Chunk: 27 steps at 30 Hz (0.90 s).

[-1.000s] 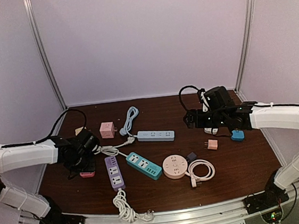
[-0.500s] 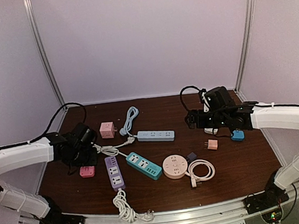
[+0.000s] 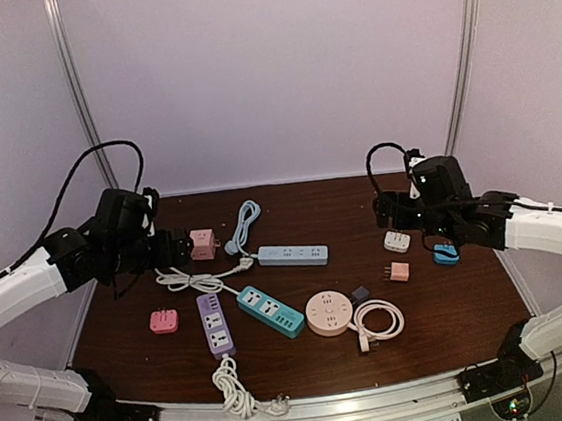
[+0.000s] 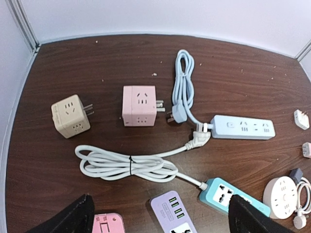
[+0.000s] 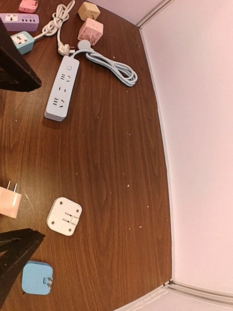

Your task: Pull the plug off the socket

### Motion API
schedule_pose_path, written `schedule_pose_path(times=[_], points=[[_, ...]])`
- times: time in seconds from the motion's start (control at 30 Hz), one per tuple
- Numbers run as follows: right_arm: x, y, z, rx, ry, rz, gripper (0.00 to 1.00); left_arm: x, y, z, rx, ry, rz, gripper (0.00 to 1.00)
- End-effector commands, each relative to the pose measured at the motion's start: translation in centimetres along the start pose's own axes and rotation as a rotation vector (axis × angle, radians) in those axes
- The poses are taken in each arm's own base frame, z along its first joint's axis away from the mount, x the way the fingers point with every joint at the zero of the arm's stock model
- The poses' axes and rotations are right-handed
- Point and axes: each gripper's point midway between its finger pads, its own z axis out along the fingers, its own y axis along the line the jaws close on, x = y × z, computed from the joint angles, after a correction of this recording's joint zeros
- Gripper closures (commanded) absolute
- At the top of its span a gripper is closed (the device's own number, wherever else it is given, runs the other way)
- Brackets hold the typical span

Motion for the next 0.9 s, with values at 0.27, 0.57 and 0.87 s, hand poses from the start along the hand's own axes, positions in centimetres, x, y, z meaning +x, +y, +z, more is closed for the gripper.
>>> schedule_pose_path(times=[0.27,0.57,0.87], points=[[-2.6,-8.7,-2.4,0.222,-0.206,-0.079,0.0,-6.3,4.4,-1.5,-0.083,-0.139,-0.055,0.02],[-4.5,-20.0,-3.0,0.373,-0.372,0.066,0.0,-9.1,6.8,-1.8,-0.153,-0.311,0.023,0.02],[-2.4,-27.0,-2.8,0.584,-0.494,0.034,0.0,-9.1,8.9,0.1,-0.178,-0.409,0.092,0.02]])
